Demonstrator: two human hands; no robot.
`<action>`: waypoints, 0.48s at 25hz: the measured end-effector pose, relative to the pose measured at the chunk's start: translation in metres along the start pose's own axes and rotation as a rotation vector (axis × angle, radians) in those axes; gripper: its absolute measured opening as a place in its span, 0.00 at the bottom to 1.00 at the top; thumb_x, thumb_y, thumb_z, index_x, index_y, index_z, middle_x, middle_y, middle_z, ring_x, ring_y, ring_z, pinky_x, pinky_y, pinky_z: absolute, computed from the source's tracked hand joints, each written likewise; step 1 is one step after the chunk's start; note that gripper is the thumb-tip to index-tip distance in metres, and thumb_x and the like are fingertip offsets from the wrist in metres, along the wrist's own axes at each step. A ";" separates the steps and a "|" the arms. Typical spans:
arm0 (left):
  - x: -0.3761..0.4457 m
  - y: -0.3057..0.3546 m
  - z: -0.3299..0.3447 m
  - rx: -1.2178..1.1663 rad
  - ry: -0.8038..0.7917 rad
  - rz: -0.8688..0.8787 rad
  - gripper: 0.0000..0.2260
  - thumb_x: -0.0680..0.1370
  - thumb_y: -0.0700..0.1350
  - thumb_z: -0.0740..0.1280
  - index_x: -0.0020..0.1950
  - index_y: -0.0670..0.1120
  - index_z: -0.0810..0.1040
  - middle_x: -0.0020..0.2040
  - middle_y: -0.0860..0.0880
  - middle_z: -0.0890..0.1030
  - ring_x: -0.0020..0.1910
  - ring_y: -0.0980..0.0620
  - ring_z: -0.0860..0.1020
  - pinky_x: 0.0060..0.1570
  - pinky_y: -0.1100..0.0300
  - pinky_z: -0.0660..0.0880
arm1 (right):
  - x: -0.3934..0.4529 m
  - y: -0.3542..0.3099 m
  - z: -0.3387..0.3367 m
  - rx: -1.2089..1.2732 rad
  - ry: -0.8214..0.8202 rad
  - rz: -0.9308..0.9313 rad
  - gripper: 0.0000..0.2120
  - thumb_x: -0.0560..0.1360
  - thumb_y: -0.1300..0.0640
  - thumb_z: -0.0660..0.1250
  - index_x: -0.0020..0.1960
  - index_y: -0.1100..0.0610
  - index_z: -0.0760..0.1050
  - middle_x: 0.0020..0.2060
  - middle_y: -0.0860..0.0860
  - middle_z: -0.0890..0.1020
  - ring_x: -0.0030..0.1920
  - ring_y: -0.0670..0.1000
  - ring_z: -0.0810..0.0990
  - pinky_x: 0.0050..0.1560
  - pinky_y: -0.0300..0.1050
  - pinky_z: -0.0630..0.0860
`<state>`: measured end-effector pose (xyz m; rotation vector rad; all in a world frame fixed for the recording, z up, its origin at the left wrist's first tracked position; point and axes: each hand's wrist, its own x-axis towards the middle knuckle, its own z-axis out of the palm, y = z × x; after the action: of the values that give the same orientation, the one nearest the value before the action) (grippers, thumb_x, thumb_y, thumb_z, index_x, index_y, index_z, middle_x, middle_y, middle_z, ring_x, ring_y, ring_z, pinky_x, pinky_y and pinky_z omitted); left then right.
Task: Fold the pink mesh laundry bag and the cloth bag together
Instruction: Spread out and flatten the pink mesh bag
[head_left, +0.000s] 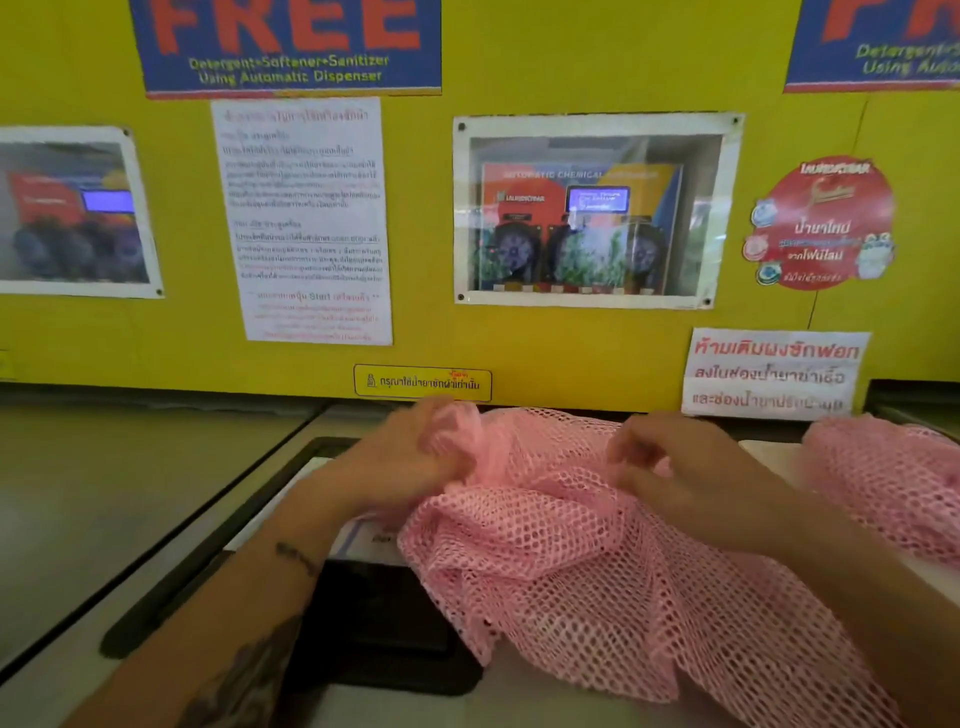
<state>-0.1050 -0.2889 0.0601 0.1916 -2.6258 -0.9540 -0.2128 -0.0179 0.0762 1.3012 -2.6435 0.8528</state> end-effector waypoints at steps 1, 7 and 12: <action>-0.001 -0.004 0.011 0.042 -0.118 -0.011 0.19 0.71 0.57 0.69 0.61 0.59 0.75 0.56 0.56 0.80 0.54 0.52 0.80 0.57 0.53 0.75 | -0.008 -0.013 0.002 0.027 -0.185 -0.008 0.14 0.72 0.35 0.65 0.53 0.41 0.76 0.52 0.42 0.79 0.52 0.44 0.77 0.55 0.51 0.76; 0.003 -0.019 -0.005 0.688 0.225 -0.257 0.05 0.73 0.49 0.61 0.41 0.49 0.74 0.48 0.46 0.82 0.46 0.44 0.80 0.50 0.50 0.79 | -0.008 -0.003 0.006 -0.223 -0.483 0.091 0.36 0.72 0.49 0.72 0.74 0.38 0.58 0.76 0.42 0.61 0.74 0.47 0.61 0.73 0.47 0.58; -0.015 -0.018 -0.041 0.497 0.266 -0.461 0.21 0.71 0.45 0.64 0.65 0.54 0.73 0.66 0.46 0.74 0.64 0.42 0.72 0.69 0.39 0.64 | -0.007 0.023 -0.020 -0.710 -0.150 0.239 0.30 0.72 0.55 0.67 0.72 0.39 0.65 0.72 0.45 0.69 0.71 0.52 0.66 0.72 0.62 0.60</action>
<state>-0.0765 -0.3236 0.0737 1.0030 -2.5560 -0.3335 -0.2289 0.0089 0.0811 0.8950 -2.8242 -0.2007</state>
